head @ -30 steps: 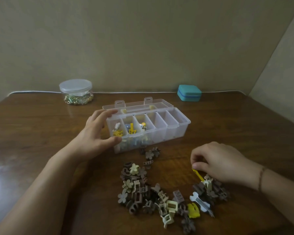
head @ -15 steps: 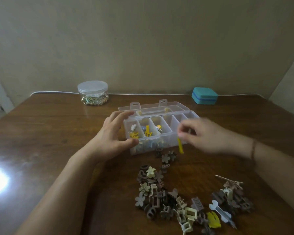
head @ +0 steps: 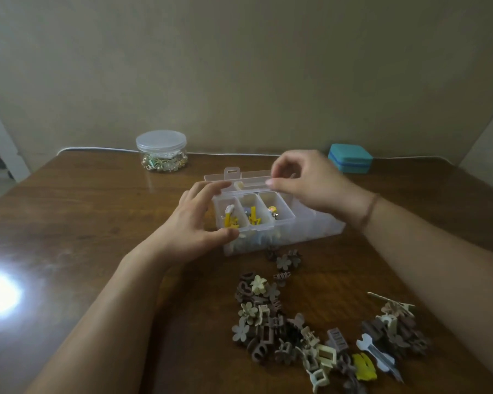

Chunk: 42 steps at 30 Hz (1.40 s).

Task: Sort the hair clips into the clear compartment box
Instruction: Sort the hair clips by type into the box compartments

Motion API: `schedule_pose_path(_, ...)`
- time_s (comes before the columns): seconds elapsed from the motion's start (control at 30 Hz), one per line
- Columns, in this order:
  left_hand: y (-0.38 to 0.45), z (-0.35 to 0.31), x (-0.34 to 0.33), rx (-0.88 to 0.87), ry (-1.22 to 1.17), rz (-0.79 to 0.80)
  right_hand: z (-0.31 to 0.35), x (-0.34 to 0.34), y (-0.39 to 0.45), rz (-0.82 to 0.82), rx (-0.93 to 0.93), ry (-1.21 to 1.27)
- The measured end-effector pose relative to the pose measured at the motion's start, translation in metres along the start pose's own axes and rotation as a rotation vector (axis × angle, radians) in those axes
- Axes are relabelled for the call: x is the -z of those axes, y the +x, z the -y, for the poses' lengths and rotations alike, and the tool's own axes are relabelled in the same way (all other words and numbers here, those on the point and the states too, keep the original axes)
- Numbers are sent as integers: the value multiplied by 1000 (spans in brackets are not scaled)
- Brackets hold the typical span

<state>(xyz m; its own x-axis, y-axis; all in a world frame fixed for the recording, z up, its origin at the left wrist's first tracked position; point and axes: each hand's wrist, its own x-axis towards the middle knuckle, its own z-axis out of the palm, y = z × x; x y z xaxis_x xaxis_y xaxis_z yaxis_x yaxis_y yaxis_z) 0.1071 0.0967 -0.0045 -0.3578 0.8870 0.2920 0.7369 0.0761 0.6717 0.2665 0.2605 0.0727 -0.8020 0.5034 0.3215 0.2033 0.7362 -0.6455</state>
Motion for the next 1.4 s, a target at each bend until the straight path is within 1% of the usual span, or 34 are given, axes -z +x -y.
schedule_pose_path(0.03,0,0,0,1,0,1,-3,15,-12,28,22,-85)
schedule_pose_path(0.07,0,0,-1,0,0,3,-5,30,-26,100,24,-186)
schedule_pose_path(0.1,0,-1,-1,-2,1,3,-8,43,-41,197,-3,-289)
schedule_pose_path(0.17,1,0,-1,-7,11,-2,-17,62,-72,377,-114,-440)
schedule_pose_path(0.23,2,1,-1,-11,24,-7,-23,72,-99,507,-233,-509)
schedule_pose_path(0.3,3,1,-2,-15,30,-13,-29,74,-116,558,-307,-552)
schedule_pose_path(0.43,1,1,-4,-21,13,-22,-43,66,-128,534,-346,-652)
schedule_pose_path(0.5,0,-1,-4,-22,6,-26,-49,61,-124,511,-341,-623)
schedule_pose_path(0.6,0,-3,-2,-14,-1,-25,-53,61,-107,532,-348,-505)
schedule_pose_path(0.63,0,-4,-3,-11,-1,-22,-51,63,-99,515,-341,-447)
schedule_pose_path(0.7,0,-5,-2,-13,-2,-16,-42,65,-77,403,-282,-282)
schedule_pose_path(0.77,-1,-5,-2,-10,-3,-17,-25,61,-51,295,-220,-76)
schedule_pose_path(0.83,-1,-5,-1,-6,1,-18,-7,46,-26,239,-223,156)
schedule_pose_path(0.9,-1,-5,0,-6,9,-17,7,25,-3,224,-255,327)
schedule_pose_path(0.97,-1,-5,0,-5,6,-16,16,2,13,272,-282,392)
schedule_pose_path(1.03,-1,-4,0,0,-1,-12,20,-15,20,302,-298,379)
schedule_pose_path(1.13,-1,-3,1,-2,-4,-17,21,-21,17,206,-303,395)
schedule_pose_path(1.2,0,-1,1,-7,0,-18,22,-12,0,170,-234,374)
schedule_pose_path(1.27,0,-1,0,-10,0,-17,25,4,-27,200,-119,270)
schedule_pose_path(1.3,1,-1,0,-11,-2,-20,25,13,-44,243,-62,189)
schedule_pose_path(1.37,1,0,-1,-12,1,-25,18,28,-84,335,19,14)
schedule_pose_path(1.4,1,0,-1,-12,4,-26,12,33,-104,350,42,-60)
